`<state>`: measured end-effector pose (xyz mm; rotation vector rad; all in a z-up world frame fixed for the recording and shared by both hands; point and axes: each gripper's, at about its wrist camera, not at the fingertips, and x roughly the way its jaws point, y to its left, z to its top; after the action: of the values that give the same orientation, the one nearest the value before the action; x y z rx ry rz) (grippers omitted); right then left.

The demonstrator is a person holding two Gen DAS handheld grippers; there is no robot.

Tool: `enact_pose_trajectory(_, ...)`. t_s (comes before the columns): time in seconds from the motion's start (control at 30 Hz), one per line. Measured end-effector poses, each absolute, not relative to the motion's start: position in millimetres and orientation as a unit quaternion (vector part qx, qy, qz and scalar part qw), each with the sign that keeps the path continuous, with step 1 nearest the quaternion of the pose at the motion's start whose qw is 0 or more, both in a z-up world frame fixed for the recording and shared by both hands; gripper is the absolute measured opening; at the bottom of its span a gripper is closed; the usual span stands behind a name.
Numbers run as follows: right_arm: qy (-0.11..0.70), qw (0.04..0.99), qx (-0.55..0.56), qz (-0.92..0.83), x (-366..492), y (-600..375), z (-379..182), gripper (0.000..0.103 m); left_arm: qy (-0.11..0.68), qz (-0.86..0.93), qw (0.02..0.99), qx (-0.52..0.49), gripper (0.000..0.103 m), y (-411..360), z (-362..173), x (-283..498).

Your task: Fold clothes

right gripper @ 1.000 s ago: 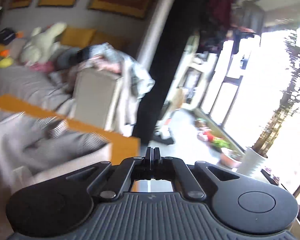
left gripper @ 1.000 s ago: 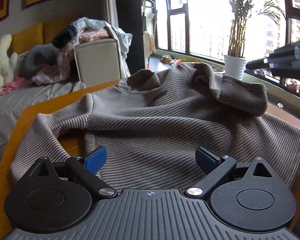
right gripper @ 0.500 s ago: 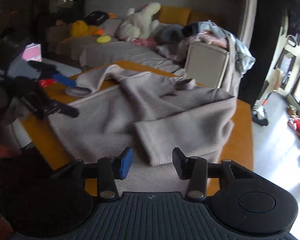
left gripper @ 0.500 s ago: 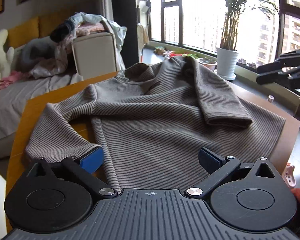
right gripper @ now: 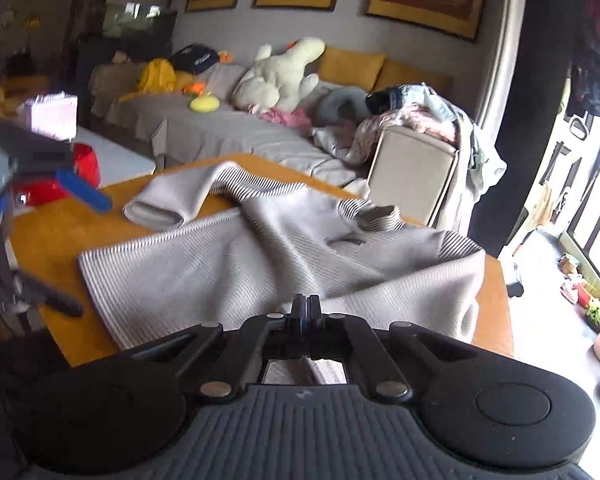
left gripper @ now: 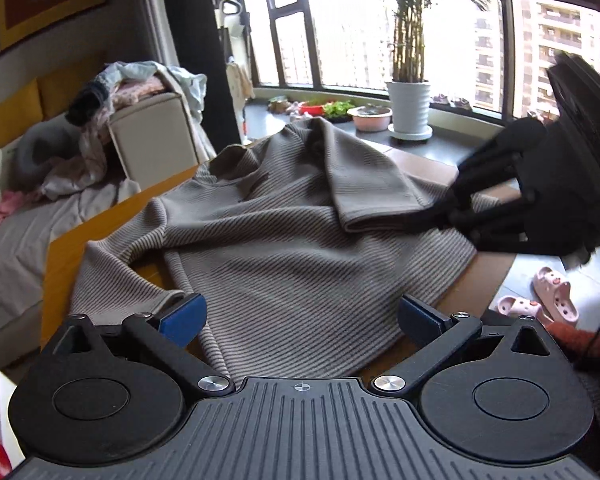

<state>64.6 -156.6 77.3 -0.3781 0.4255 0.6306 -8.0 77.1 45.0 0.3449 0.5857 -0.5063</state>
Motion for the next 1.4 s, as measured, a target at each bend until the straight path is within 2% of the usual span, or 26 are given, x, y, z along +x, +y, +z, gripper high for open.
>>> enact_pose_trajectory(0.1,0.223,0.888,-0.196,0.352,57,-159,81,0.003,0.307,-0.241,0.899,0.200,0.103,70,27,-8)
enact_pose_trajectory(0.17,0.247,0.859,-0.218,0.391,46,-151,74,0.009,0.315,-0.238,0.895,0.207,0.103,70,20,-6)
enact_pose_trajectory(0.33,0.261,0.812,-0.273,0.446,26,-111,51,0.047,0.304,-0.233,0.902,0.198,0.103,73,29,1)
enact_pose_trajectory(0.4,0.257,0.802,-0.288,0.456,23,-97,43,0.049,0.297,-0.234,0.904,0.202,0.103,72,34,1)
enact_pose_trajectory(0.47,0.236,0.802,-0.313,0.450,20,-85,36,0.036,0.293,-0.235,0.904,0.205,0.103,74,37,-2)
enact_pose_trajectory(0.5,0.229,0.804,-0.332,0.437,20,-81,34,0.010,0.294,-0.235,0.903,0.205,0.103,75,37,-3)
enact_pose_trajectory(0.53,0.221,0.808,-0.338,0.429,22,-80,36,0.005,0.296,-0.235,0.903,0.204,0.103,77,36,-4)
enact_pose_trajectory(0.6,0.213,0.830,-0.318,0.406,33,-86,49,0.000,0.301,-0.236,0.902,0.201,0.103,81,35,-7)
enact_pose_trajectory(0.8,0.212,0.869,-0.243,0.375,54,-124,82,0.001,0.321,-0.220,0.897,0.208,0.103,84,16,6)
enact_pose_trajectory(0.87,0.214,0.867,-0.248,0.375,48,-132,80,0.004,0.323,-0.207,0.900,0.208,0.103,83,13,17)
enact_pose_trajectory(0.9,0.216,0.864,-0.257,0.375,42,-134,77,0.011,0.323,-0.201,0.902,0.206,0.103,83,12,23)
enact_pose_trajectory(0.93,0.218,0.860,-0.267,0.375,36,-136,73,0.023,0.323,-0.195,0.903,0.205,0.103,83,12,28)
enact_pose_trajectory(1.0,0.216,0.849,-0.290,0.384,25,-131,63,0.036,0.319,-0.181,0.908,0.203,0.103,84,13,37)
enact_pose_trajectory(1.2,0.214,0.823,-0.307,0.428,22,-86,34,0.053,0.306,-0.131,0.927,0.171,0.103,94,33,57)
enact_pose_trajectory(1.23,0.217,0.819,-0.304,0.436,24,-81,30,0.049,0.308,-0.129,0.929,0.160,0.103,97,36,58)
enact_pose_trajectory(1.27,0.219,0.819,-0.299,0.438,28,-77,29,0.040,0.308,-0.130,0.930,0.154,0.103,99,38,56)
enact_pose_trajectory(1.3,0.225,0.820,-0.294,0.437,31,-73,29,0.016,0.306,-0.133,0.930,0.152,0.103,102,41,53)
enact_pose_trajectory(1.37,0.223,0.832,-0.278,0.425,39,-71,35,0.003,0.300,-0.142,0.931,0.151,0.103,106,47,44)
enact_pose_trajectory(1.4,0.221,0.840,-0.267,0.418,43,-72,39,0.002,0.294,-0.153,0.931,0.155,0.103,108,50,37)
